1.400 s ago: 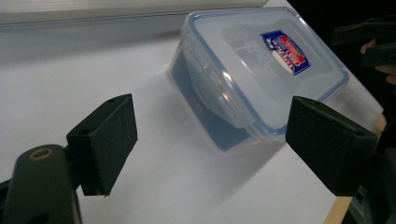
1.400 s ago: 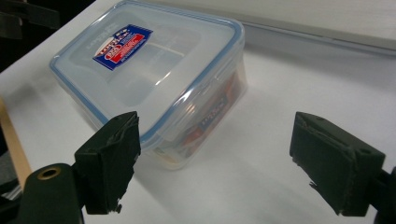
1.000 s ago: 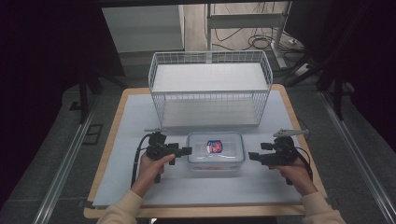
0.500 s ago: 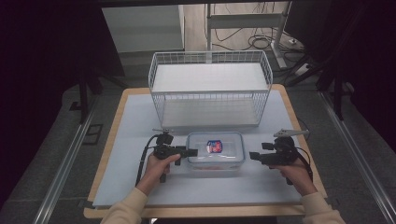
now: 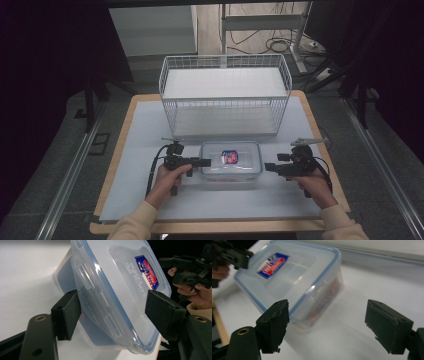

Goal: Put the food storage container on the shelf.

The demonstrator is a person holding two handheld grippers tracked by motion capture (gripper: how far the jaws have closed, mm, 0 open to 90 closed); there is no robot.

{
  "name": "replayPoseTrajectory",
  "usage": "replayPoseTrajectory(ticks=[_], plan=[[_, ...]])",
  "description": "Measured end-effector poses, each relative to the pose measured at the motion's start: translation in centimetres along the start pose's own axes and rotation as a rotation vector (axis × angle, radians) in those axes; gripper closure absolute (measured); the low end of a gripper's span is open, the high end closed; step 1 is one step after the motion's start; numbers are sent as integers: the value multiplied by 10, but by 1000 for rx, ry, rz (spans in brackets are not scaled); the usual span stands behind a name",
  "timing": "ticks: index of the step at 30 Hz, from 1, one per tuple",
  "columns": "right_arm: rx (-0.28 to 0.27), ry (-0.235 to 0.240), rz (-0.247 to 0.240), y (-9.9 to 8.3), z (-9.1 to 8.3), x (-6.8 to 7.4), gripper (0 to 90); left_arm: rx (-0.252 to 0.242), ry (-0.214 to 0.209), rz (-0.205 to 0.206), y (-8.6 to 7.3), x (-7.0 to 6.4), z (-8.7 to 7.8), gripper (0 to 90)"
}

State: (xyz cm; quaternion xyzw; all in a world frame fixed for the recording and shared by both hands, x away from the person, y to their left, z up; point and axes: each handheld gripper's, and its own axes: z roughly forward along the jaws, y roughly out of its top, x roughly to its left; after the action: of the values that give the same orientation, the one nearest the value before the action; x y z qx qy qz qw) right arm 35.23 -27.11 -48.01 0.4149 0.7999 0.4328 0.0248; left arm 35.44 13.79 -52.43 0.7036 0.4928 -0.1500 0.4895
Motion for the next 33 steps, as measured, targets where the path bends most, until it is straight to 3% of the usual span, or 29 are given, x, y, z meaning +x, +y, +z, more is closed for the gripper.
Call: replayPoseTrajectory(ticks=[6,18,24,27,33], plan=[[19,88,63,14,20,-1,175,-3,-10,-6,0,2,-1,311],[97,193,180,19,53,-3,187,-7,-20,-11,0,4,-1,324],[102,210,239,20,52,-7,263,-11,-15,-9,-1,3,0,322],[97,210,245,20,48,-8,320,-19,-16,-13,-2,2,0,326],[65,249,287,15,43,-13,393,-26,-7,13,-4,-2,-3,341]])
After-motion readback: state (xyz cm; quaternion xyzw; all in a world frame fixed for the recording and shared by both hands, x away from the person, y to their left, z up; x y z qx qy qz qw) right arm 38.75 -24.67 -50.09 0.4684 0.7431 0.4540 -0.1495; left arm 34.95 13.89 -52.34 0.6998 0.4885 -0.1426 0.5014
